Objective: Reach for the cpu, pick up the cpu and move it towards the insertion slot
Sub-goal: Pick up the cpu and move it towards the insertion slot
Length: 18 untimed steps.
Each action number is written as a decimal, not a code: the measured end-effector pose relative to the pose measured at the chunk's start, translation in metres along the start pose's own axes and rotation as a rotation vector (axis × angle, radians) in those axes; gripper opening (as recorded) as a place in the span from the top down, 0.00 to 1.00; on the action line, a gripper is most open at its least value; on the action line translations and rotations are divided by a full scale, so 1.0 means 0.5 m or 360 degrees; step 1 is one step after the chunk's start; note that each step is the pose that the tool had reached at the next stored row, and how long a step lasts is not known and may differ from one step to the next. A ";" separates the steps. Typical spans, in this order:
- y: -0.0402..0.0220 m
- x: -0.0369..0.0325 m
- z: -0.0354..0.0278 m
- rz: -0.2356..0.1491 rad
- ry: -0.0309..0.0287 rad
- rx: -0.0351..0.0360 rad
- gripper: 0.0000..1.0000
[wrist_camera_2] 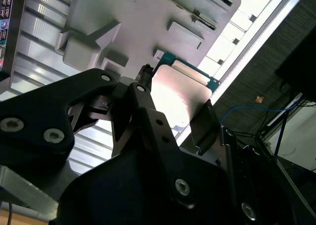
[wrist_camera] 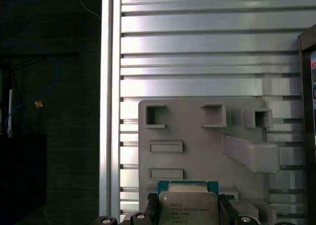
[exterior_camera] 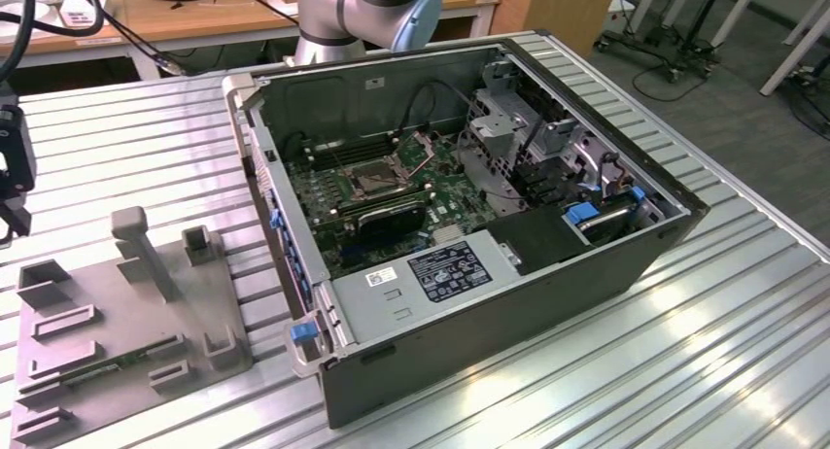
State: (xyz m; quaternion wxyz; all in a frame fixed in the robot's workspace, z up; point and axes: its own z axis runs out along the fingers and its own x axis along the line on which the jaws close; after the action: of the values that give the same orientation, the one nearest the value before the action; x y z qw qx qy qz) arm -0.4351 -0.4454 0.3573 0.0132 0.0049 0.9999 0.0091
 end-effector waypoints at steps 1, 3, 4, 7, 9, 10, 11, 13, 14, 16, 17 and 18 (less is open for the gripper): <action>0.000 0.000 -0.001 0.0000 0.00002 0.0000 0.45; 0.000 0.000 -0.005 0.0000 0.00002 0.0000 0.45; 0.000 0.000 -0.007 0.0000 0.00000 0.0000 0.45; 0.000 -0.001 -0.016 0.0000 0.00001 0.0000 0.45; 0.001 0.000 -0.017 0.0000 -0.00004 0.0000 0.45; 0.001 0.000 -0.017 0.0000 -0.00004 0.0000 0.45; 0.001 -0.001 -0.017 0.0000 -0.00003 0.0000 0.45; 0.001 -0.002 -0.018 0.0000 0.00019 0.0000 0.45; 0.001 -0.004 -0.017 0.0000 0.00026 0.0000 0.45; 0.001 -0.008 -0.017 0.0000 0.00035 0.0000 0.45; 0.001 -0.009 -0.017 0.0000 0.00034 0.0000 0.45; 0.001 -0.010 -0.017 0.0000 0.00033 0.0000 0.45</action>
State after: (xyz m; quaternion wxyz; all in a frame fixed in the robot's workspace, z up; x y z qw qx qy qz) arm -0.4302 -0.4451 0.3657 0.0121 0.0049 0.9999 0.0091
